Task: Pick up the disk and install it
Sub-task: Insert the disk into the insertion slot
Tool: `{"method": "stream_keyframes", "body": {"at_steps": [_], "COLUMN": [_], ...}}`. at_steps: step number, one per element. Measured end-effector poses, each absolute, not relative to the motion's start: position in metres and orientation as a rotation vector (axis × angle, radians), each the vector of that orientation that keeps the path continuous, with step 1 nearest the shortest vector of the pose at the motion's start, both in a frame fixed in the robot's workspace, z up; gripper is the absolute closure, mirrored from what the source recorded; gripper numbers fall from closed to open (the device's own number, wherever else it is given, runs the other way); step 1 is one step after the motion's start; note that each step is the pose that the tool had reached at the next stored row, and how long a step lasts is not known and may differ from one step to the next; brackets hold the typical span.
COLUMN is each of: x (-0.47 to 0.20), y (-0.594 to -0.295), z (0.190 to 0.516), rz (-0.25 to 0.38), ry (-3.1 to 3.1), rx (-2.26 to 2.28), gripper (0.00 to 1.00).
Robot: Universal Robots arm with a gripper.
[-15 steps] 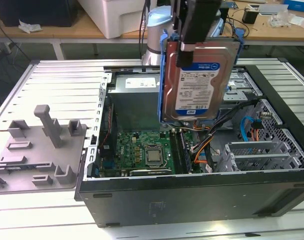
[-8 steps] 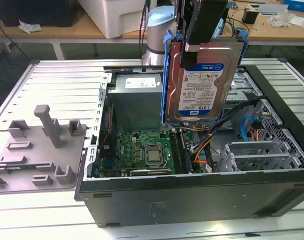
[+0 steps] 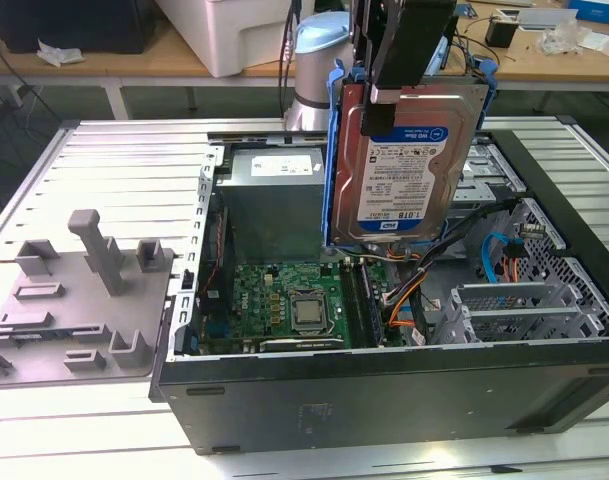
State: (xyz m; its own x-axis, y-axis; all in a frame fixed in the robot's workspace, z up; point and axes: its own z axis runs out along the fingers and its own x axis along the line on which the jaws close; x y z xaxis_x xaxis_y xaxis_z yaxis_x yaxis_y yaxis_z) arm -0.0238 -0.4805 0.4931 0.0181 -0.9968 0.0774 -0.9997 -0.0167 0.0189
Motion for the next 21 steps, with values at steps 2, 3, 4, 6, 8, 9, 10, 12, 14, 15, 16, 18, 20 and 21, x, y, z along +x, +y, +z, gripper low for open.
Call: {"method": "stream_keyframes", "body": {"at_steps": [2,3,4,6,8,9,10,12,14,15,16,18,20,21], "x": [-0.024,-0.024,-0.024,-0.024,-0.024,-0.024,-0.024,-0.024,-0.024,-0.023,-0.023,-0.021,-0.019,-0.018], "y": [-0.481,-0.482,-0.482,-0.483,-0.485,-0.486,-0.488,-0.489,-0.491,-0.492,-0.492,-0.493,-0.494,-0.495], "z": [0.493,0.493,0.493,0.493,0.493,0.493,0.493,0.493,0.493,0.493,0.493,0.493,0.493,0.493], "rz": [0.062,0.058,0.055,0.043,0.03,0.026,0.017,0.009,0.005,0.005,0.004,0.003,0.002,0.001], "ry": [-2.155,-2.157,-2.158,-2.164,-2.169,-2.171,-2.175,-2.179,-2.181,-2.181,-2.181,-2.181,-2.182,-2.182], "rx": [2.193,2.195,2.198,2.204,2.21,2.212,2.217,2.22,2.222,2.222,2.223,2.223,2.224,2.224], "gripper": [0.63,0.63,0.63,0.63,0.63,0.63,0.63,0.63,0.63,0.63,0.63,0.63,0.63,0.63]}}
